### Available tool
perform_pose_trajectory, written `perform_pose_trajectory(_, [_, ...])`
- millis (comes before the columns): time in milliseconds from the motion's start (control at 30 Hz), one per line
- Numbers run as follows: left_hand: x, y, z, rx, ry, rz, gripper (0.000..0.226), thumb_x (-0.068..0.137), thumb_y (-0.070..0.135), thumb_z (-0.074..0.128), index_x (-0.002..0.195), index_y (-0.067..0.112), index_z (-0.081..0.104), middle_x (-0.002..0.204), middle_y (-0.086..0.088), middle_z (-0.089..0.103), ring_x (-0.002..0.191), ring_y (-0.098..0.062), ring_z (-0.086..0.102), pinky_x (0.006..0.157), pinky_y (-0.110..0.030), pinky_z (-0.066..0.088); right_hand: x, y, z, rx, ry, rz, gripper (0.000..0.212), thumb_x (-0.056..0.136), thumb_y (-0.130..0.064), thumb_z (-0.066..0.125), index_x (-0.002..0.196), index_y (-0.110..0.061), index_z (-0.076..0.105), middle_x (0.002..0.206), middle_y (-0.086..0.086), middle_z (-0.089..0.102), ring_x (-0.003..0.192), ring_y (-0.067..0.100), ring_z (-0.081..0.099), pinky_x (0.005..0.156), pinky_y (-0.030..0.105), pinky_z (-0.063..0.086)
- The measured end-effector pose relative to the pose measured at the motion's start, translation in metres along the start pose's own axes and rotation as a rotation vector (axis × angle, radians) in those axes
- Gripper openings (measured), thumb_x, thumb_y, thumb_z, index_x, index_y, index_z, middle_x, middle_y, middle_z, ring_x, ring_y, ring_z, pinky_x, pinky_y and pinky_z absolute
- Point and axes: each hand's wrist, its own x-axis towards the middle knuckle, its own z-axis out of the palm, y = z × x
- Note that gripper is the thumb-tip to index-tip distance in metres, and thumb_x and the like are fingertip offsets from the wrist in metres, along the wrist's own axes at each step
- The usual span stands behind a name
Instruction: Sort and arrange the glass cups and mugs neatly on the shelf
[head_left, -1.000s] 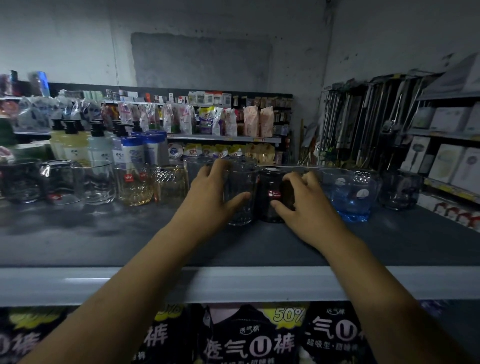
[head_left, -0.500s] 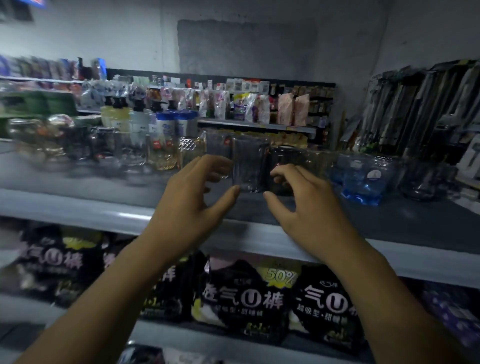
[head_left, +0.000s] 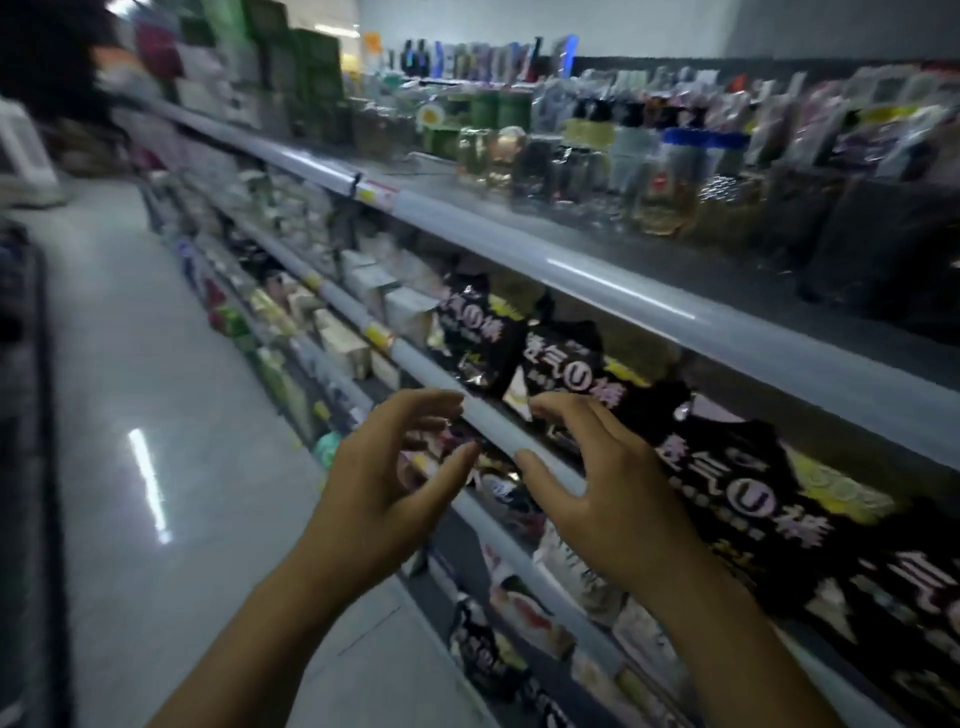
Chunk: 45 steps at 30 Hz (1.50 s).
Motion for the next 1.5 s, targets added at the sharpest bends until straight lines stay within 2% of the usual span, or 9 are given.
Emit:
perform_pose_trajectory(133, [-0.051,-0.052,-0.050,0.051,0.088,-0.148,0.034,0.093,0.032,0.075,0.125,0.028,0.063,0.115,0.019,0.067,0.109,-0.004,0.066,0.088,-0.033,0.056,0.005,-0.023,0.079,0.145,-0.126,0.000,0.037,0.097,-0.049,0.057,0.131,-0.037,0.050,0.129,-0.016,0.055,0.116,0.001,0.053,0.095,0.024,0.049])
perform_pose_trajectory(300, [-0.108,-0.129,-0.117,0.091,0.159,-0.330,0.036,0.091,0.026,0.075,0.125,0.027,0.063,0.119,0.018,0.067,0.111,-0.008,0.067,0.090,-0.031,0.056,0.014,-0.059,0.186,0.232,-0.280,0.006,0.037,0.095,-0.037,0.066,0.130,-0.031,0.054,0.123,-0.016,0.057,0.111,-0.017,0.048,0.092,0.004,0.039])
perform_pose_trajectory(467, [-0.153,-0.207,-0.189,0.120,0.172,-0.497,0.035,0.092,0.028,0.074,0.125,0.028,0.061,0.121,0.018,0.067,0.112,-0.009,0.066,0.092,-0.031,0.055,0.023,-0.103,0.286,0.286,-0.439,0.070,0.037,0.095,-0.042,0.063,0.130,-0.038,0.052,0.127,-0.021,0.055,0.120,-0.001,0.053,0.101,0.031,0.049])
perform_pose_trajectory(633, [-0.153,-0.265,-0.253,0.137,0.185,-0.597,0.037,0.090,0.030,0.072,0.126,0.032,0.060,0.121,0.021,0.066,0.112,-0.007,0.064,0.093,-0.028,0.054,0.053,-0.143,0.356,0.293,-0.450,0.134,0.036,0.093,-0.034,0.069,0.127,-0.036,0.056,0.123,-0.019,0.059,0.115,-0.001,0.055,0.099,0.030,0.050])
perform_pose_trajectory(800, [-0.124,-0.327,-0.307,0.189,0.172,-0.669,0.037,0.092,0.034,0.070,0.127,0.036,0.058,0.123,0.026,0.061,0.116,-0.004,0.060,0.095,-0.020,0.050,0.116,-0.165,0.420,0.291,-0.510,0.136,0.037,0.093,-0.034,0.070,0.127,-0.036,0.055,0.122,-0.027,0.056,0.116,-0.014,0.048,0.094,0.003,0.038])
perform_pose_trajectory(833, [-0.118,-0.341,-0.314,0.191,0.180,-0.686,0.037,0.092,0.033,0.070,0.127,0.037,0.058,0.123,0.026,0.061,0.117,-0.005,0.060,0.096,-0.021,0.049,0.131,-0.166,0.434,0.298,-0.524,0.135,0.038,0.093,-0.034,0.069,0.128,-0.036,0.054,0.123,-0.026,0.055,0.117,-0.013,0.048,0.095,0.003,0.037])
perform_pose_trajectory(967, [-0.087,-0.405,-0.330,0.209,0.223,-0.746,0.038,0.092,0.033,0.071,0.127,0.040,0.057,0.123,0.028,0.060,0.118,-0.004,0.059,0.097,-0.024,0.051,0.201,-0.162,0.501,0.328,-0.563,0.088,0.040,0.094,-0.038,0.067,0.131,-0.038,0.052,0.127,-0.024,0.055,0.121,-0.004,0.052,0.100,0.021,0.044])
perform_pose_trajectory(1300, [0.090,-0.533,-0.389,0.340,0.348,-0.774,0.040,0.093,0.032,0.071,0.127,0.045,0.054,0.123,0.028,0.059,0.118,-0.003,0.059,0.098,-0.024,0.050,0.444,-0.159,0.616,0.422,-0.629,-0.088,0.039,0.095,-0.037,0.066,0.131,-0.033,0.054,0.124,-0.025,0.055,0.119,-0.008,0.051,0.096,0.007,0.039])
perform_pose_trajectory(1500, [0.171,-0.610,-0.418,0.298,0.378,-0.777,0.036,0.093,0.029,0.071,0.125,0.039,0.058,0.120,0.025,0.062,0.116,-0.004,0.061,0.096,-0.022,0.050,0.538,-0.152,0.676,0.412,-0.637,-0.044,0.040,0.094,-0.039,0.066,0.132,-0.037,0.053,0.127,-0.026,0.055,0.120,-0.007,0.052,0.099,0.018,0.045])
